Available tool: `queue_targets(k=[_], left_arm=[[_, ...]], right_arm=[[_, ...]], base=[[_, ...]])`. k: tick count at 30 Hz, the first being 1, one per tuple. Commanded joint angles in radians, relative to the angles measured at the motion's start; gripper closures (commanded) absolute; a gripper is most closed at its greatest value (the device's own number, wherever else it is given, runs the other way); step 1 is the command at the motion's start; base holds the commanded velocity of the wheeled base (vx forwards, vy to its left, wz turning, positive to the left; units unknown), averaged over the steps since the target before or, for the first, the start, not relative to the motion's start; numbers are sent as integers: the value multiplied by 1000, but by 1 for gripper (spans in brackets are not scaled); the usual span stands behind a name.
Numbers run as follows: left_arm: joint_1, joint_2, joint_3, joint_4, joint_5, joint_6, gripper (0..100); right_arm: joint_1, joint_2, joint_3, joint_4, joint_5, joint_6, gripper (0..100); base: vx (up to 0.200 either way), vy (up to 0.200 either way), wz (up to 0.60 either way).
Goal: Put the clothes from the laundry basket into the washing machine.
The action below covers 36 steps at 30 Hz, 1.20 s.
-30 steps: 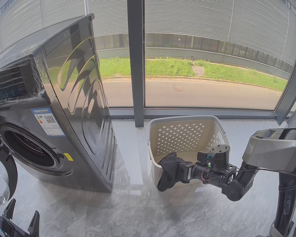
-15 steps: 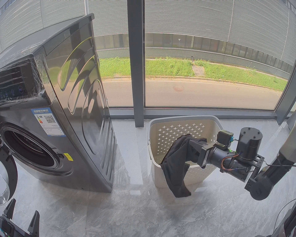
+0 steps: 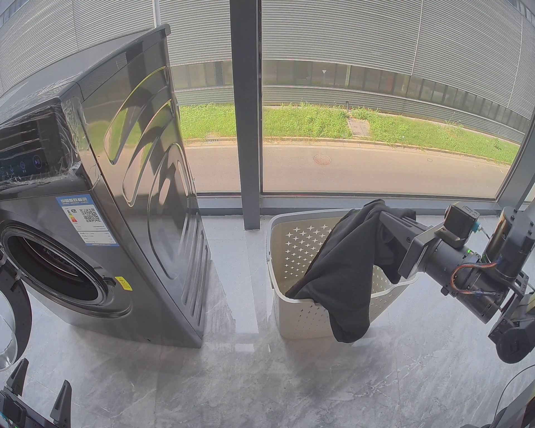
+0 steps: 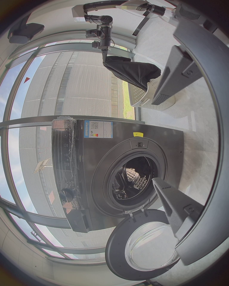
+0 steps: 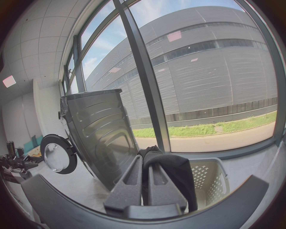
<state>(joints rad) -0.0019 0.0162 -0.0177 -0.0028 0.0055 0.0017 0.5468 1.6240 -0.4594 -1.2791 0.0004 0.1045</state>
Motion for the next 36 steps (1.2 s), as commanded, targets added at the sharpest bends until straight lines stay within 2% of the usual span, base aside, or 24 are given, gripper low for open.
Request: queue_targets(k=[1, 5, 8, 10, 11, 13, 15, 23, 29, 36], left_arm=[[0, -16, 15, 0, 1, 1, 0], [0, -16, 15, 0, -1, 1, 0], [-1, -16, 16, 0, -6, 0, 0], [0, -16, 15, 0, -6, 1, 0], [0, -16, 15, 0, -6, 0, 0], [0, -16, 16, 0, -6, 0, 0], [0, -16, 15, 0, -6, 0, 0], [-1, -16, 16, 0, -6, 1, 0], [0, -16, 16, 0, -6, 3, 0], [-1, -16, 15, 0, -15, -3, 0]], right_arm=[[7, -44, -2, 3, -36, -23, 100], [7, -75, -4, 32, -43, -42, 100], [5, -85, -4, 58, -68, -42, 100], [5, -87, -5, 66, -128, -43, 100], [5, -87, -5, 66, -131, -43, 100], [7, -85, -12, 67, -180, -43, 100], [7, -85, -18, 67, -197, -43, 100], [8, -85, -18, 66, -197, -42, 100], [8, -82, -21, 64, -197, -42, 100], [8, -81, -16, 64, -197, -42, 100]], base=[[0, 0, 0], [0, 0, 0], [0, 0, 0], [0, 0, 0], [0, 0, 0], [0, 0, 0], [-200, 0, 0], [-200, 0, 0], [0, 0, 0], [0, 200, 0]])
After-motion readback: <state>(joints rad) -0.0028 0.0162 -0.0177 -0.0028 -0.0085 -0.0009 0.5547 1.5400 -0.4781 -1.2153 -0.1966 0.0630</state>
